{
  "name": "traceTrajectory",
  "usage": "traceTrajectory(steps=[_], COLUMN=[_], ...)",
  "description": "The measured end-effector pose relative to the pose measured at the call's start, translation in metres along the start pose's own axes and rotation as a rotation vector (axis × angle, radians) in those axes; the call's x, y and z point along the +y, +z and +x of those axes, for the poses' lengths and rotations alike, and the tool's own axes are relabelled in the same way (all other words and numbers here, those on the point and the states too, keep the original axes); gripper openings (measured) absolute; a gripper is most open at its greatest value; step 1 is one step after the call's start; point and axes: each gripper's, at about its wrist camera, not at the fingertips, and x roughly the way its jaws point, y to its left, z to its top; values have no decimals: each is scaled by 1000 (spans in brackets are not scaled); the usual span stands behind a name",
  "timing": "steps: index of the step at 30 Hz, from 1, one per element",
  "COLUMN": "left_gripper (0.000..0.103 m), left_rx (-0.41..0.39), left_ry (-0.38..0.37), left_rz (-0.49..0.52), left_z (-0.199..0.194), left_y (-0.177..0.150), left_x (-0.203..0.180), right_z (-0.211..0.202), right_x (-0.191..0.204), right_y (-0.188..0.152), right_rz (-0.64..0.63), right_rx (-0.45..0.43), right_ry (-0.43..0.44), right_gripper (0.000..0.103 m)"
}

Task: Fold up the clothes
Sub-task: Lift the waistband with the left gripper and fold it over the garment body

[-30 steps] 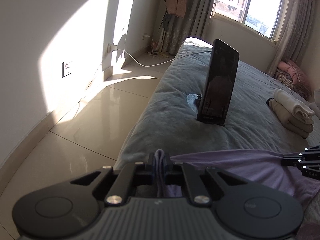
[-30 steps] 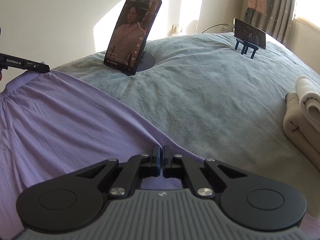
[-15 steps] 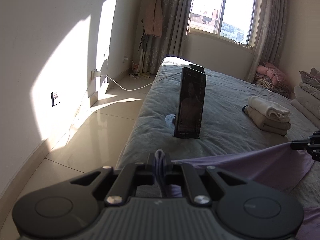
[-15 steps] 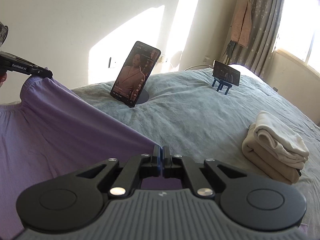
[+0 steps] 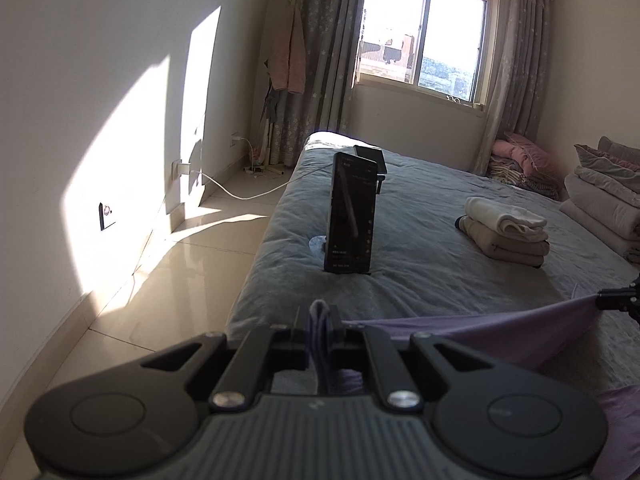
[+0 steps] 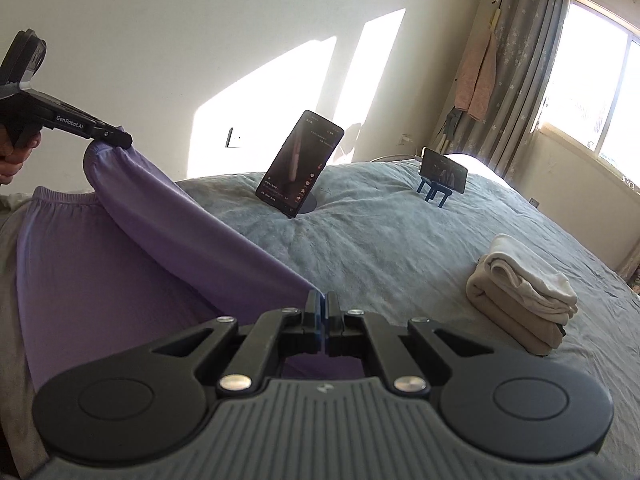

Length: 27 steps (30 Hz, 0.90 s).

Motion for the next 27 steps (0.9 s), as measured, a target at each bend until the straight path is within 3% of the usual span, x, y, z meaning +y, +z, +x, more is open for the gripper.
traceTrajectory(steps=[9,18,27], left_gripper=[7,7,11], left_rx=[-1,27,9], left_ry=[2,35,38], left_rz=[-65,-145,-241], left_z=[-23,-38,-56], left_y=[-33,-77,-85], left_x=[2,6,10], right_z=[-23,-16,-11], right_x=[35,62,65], right_y=[-35,-73,-86], right_rz=[1,47,142], right_rx=[21,105,129], right_ry=[30,90,135], right_gripper=[1,0,0])
